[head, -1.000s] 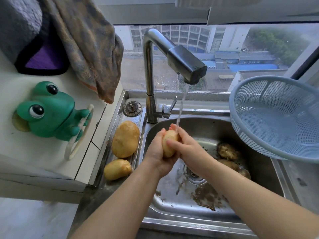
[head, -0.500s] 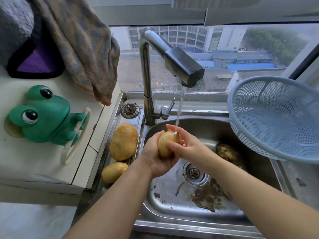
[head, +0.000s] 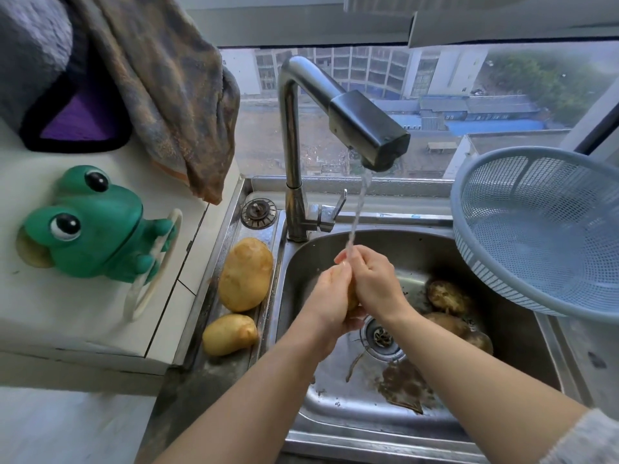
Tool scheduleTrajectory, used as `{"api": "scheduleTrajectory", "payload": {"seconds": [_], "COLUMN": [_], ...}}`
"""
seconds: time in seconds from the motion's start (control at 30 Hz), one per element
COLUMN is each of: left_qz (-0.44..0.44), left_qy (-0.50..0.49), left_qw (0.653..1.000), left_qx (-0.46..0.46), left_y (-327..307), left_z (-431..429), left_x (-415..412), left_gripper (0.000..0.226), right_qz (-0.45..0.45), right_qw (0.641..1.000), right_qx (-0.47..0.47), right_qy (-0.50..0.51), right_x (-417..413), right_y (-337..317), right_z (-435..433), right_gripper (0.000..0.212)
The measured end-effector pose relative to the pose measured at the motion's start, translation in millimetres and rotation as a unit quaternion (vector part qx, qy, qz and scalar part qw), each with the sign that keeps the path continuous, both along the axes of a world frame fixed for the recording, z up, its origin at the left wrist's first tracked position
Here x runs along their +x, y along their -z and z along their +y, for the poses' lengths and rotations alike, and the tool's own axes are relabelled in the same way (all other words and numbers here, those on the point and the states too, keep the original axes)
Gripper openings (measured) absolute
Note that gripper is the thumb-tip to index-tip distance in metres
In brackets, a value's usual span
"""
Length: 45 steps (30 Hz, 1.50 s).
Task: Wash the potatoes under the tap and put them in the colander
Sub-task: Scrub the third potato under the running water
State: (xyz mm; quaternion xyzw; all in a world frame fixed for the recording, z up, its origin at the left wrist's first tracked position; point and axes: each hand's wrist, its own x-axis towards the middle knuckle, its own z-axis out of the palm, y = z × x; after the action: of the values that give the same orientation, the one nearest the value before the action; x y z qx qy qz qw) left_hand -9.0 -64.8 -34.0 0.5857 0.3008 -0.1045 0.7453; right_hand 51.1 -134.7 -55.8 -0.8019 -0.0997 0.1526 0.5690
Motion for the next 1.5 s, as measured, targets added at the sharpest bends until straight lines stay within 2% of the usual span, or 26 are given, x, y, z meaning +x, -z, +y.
{"api": "scheduleTrajectory", "payload": {"seconds": [0.07,0.13,0.2,0.3,0.37,0.43,0.5,0.6,0.67,0.83,0.93,1.0,1.1,1.2,1.3,1.4,1.47,1.5], "left_qz": [-0.014,0.002,0.033,0.061,0.048,0.016,-0.012,-0.067,-0.096,-0.023,-0.046,-0.077,-0.110,-0.086,-0.008,0.022,0.014,0.001], "left_qy": [-0.016,-0.058,-0.101,-0.128,-0.129,-0.135,-0.135,-0.091,-0.067,-0.112,-0.070,-0.060,-0.036,-0.045,-0.095,-0.080,-0.066,-0.055], "left_qw": [1.000,0.998,0.993,0.983,0.987,0.990,0.991,0.987,0.984,0.993,0.993,0.983,0.977,0.988,0.993,0.979,0.981,0.989], "left_qx": [0.002,-0.014,-0.058,-0.117,-0.085,-0.033,0.017,0.116,0.131,0.002,0.085,0.153,0.181,0.116,-0.066,-0.188,-0.182,-0.137], "left_y": [6,9,8,2,0,2,4,7,5,-3,-3,2,7,6,3,3,2,3], "left_z": [-2,-1,1,1,-3,-10,-14,-17,-18,-1,-2,-7,-10,1,17,23,21,18], "left_x": [-1,-1,-2,-4,-6,-7,-10,-17,-21,-9,-13,-18,-22,-20,-18,-20,-20,-20], "left_gripper": [0.038,0.042,0.049,0.053,0.049,0.045,0.042,0.040,0.039,0.040,0.039,0.036,0.030,0.032,0.038,0.039,0.039,0.039], "right_qz": [-0.003,0.003,0.023,0.066,0.069,0.046,0.059,0.187,0.242,0.121,0.091,0.128,0.204,0.184,0.191,0.231,0.247,0.239], "right_qw": [0.998,0.997,0.998,0.995,0.994,0.996,0.994,0.965,0.942,0.983,0.992,0.987,0.968,0.971,0.966,0.948,0.941,0.947], "right_qx": [-0.002,0.017,0.045,0.064,0.076,0.080,0.078,0.132,0.156,0.133,0.091,0.088,0.117,0.150,0.145,0.174,0.203,0.197], "right_qy": [0.055,0.075,0.033,-0.029,-0.023,0.010,0.044,0.125,0.171,0.029,0.003,0.042,0.084,0.018,-0.098,-0.131,-0.108,-0.079], "right_x": [-4,-7,-15,-28,-29,-24,-17,-11,-10,-27,-25,-21,-18,-18,-15,-10,-11,-12], "right_y": [-1,-4,-8,-5,-6,-8,-10,-11,-14,-16,-11,-13,-17,-9,-4,-7,-11,-14], "right_z": [1,0,-2,-5,-4,-2,4,11,10,1,0,4,9,1,-14,-22,-19,-15], "right_gripper": [0.038,0.033,0.023,0.039,0.035,0.018,0.007,0.030,0.036,0.024,0.027,0.028,0.026,0.025,0.038,0.023,0.015,0.013]}}
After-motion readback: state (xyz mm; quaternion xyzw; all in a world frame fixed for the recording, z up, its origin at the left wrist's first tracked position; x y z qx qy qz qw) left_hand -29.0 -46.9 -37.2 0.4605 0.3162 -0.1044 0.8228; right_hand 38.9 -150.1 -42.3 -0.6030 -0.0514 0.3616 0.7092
